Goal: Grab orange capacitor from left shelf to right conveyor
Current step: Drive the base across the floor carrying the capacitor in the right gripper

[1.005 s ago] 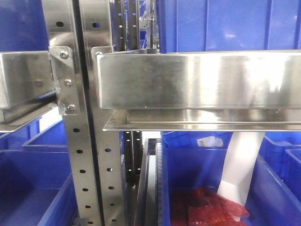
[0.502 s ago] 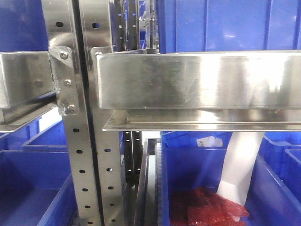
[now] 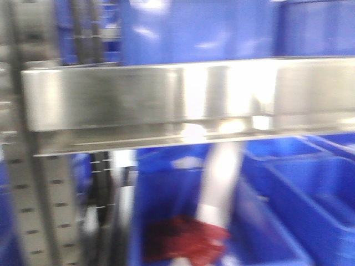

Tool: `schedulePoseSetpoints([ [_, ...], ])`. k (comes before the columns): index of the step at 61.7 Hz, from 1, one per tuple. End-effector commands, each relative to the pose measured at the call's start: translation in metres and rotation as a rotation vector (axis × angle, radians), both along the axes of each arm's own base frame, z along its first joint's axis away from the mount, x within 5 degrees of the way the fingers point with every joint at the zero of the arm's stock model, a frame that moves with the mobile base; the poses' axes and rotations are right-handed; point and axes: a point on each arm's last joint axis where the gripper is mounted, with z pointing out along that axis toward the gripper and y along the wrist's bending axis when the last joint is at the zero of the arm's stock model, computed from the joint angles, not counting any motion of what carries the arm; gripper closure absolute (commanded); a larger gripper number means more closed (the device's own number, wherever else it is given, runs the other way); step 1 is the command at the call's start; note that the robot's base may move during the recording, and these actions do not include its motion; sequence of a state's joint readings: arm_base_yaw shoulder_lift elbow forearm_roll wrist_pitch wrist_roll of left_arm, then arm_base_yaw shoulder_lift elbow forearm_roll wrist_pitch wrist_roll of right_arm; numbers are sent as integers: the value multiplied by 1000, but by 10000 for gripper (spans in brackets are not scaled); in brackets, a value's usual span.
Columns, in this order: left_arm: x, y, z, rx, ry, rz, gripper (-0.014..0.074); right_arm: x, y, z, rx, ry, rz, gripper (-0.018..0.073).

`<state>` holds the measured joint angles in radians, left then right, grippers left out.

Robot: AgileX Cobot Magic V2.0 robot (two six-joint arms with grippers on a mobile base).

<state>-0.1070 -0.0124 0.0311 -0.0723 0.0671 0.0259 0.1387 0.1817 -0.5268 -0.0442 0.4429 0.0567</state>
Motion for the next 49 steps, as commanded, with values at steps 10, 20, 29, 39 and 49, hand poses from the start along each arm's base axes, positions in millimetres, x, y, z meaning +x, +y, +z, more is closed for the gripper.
schedulePoseSetpoints([
  [10, -2, 0, 10, -15, -105, 1, 723, -1, 0, 16, -1, -108, -4, 452],
  [20, -2, 0, 10, -15, -105, 1, 723, -1, 0, 16, -1, -108, -4, 452],
  [29, -2, 0, 10, -15, -105, 1, 723, -1, 0, 16, -1, -108, -4, 452],
  [39, -2, 0, 10, -15, -105, 1, 723, -1, 0, 16, -1, -108, -4, 452],
  [49, -2, 0, 10, -15, -105, 1, 723, -1, 0, 16, -1, -108, -4, 452],
])
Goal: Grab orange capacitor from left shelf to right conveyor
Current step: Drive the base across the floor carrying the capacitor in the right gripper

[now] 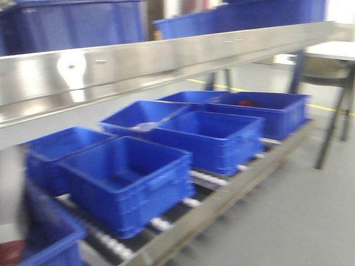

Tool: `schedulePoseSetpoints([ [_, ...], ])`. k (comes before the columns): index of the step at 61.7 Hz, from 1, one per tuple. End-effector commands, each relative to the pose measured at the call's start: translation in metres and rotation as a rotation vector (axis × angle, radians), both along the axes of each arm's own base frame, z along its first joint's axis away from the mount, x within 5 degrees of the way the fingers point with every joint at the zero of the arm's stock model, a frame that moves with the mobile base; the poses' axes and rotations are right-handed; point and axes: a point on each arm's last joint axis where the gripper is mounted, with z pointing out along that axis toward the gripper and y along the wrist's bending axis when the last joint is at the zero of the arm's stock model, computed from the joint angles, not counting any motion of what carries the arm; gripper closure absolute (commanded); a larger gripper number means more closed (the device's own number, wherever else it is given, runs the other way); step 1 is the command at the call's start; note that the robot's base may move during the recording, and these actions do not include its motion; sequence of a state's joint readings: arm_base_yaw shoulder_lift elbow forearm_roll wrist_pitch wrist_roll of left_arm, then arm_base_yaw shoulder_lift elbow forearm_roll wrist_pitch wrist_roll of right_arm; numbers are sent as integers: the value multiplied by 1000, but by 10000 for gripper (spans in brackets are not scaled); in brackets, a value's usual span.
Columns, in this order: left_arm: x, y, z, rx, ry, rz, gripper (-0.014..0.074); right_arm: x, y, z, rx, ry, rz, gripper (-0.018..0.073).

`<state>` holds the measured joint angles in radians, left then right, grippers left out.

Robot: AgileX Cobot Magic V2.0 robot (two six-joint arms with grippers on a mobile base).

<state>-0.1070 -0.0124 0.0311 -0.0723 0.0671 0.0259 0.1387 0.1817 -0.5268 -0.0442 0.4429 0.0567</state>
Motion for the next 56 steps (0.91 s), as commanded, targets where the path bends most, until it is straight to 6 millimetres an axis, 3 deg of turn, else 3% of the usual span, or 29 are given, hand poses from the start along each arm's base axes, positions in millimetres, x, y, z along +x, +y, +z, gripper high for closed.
schedulePoseSetpoints([
  [1, -2, 0, 10, -15, -105, 1, 723, -1, 0, 16, -1, -108, -4, 452],
  [56, -2, 0, 10, -15, -105, 1, 723, -1, 0, 16, -1, -108, -4, 452],
])
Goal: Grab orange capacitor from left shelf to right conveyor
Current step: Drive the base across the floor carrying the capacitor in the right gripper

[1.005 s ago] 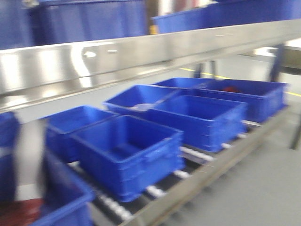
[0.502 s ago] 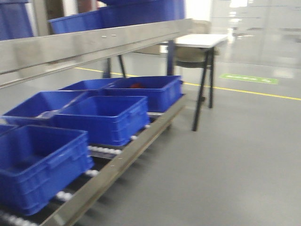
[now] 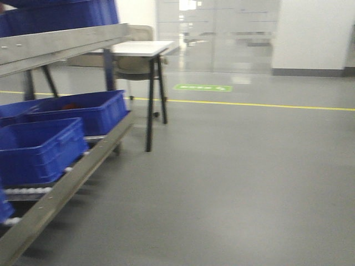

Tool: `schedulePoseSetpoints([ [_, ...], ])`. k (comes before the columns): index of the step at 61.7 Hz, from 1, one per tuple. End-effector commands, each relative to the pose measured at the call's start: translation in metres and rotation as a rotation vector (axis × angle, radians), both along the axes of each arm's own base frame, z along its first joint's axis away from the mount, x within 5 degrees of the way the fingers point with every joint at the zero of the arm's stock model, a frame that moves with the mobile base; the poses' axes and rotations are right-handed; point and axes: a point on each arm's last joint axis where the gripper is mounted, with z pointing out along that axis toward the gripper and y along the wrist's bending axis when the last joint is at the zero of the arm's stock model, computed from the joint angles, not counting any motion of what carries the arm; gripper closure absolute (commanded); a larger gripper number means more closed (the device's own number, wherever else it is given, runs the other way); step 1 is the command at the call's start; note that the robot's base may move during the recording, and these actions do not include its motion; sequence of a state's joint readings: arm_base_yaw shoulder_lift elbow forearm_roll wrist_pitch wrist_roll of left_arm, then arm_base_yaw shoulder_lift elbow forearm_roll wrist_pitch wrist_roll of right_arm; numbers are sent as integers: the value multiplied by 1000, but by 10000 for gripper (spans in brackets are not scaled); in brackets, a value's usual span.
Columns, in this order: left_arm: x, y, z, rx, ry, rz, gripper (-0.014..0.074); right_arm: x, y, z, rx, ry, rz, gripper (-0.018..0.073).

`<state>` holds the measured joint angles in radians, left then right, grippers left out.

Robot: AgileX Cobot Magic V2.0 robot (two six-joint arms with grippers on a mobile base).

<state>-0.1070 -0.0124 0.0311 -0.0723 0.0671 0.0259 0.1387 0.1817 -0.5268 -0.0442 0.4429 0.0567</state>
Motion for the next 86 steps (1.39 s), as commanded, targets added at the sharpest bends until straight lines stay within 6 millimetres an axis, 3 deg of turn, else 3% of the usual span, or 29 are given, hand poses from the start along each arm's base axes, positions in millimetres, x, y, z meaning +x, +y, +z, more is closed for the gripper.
schedulePoseSetpoints([
  [1, -2, 0, 10, -15, -105, 1, 723, -1, 0, 16, -1, -108, -4, 452],
  [86, -2, 0, 10, -15, -105, 1, 723, -1, 0, 16, -1, -108, -4, 452],
])
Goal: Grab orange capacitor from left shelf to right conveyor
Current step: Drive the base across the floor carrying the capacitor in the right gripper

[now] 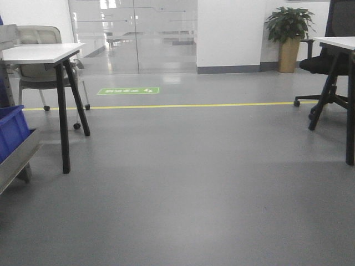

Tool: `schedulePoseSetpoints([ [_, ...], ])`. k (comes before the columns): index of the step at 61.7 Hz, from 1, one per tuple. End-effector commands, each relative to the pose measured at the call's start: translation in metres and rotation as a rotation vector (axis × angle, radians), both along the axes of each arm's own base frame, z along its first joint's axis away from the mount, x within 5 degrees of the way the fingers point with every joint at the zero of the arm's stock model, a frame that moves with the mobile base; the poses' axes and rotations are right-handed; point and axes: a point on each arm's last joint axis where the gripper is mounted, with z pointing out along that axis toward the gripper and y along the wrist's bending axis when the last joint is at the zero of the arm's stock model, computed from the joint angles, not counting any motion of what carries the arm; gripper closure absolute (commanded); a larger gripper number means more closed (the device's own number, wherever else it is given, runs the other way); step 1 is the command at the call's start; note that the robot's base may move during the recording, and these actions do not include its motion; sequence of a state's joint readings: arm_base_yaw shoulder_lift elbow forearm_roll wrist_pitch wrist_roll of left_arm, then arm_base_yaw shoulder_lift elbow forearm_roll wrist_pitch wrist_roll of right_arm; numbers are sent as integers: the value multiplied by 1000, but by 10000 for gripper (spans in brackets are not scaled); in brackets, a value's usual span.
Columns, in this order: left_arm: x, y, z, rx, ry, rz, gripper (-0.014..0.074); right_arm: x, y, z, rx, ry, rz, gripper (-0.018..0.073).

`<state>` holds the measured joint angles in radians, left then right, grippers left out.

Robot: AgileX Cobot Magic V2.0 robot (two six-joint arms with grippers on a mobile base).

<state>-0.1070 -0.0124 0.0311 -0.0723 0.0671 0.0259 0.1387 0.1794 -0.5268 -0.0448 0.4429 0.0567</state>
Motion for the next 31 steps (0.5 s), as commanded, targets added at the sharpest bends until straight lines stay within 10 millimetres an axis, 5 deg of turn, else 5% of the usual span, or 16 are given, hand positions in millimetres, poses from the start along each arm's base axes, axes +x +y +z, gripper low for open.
schedulePoseSetpoints([
  [1, -2, 0, 10, -15, -105, 1, 723, -1, 0, 16, -1, -106, -3, 452],
  [31, -2, 0, 10, -15, -105, 1, 723, -1, 0, 16, -1, -106, -3, 452],
])
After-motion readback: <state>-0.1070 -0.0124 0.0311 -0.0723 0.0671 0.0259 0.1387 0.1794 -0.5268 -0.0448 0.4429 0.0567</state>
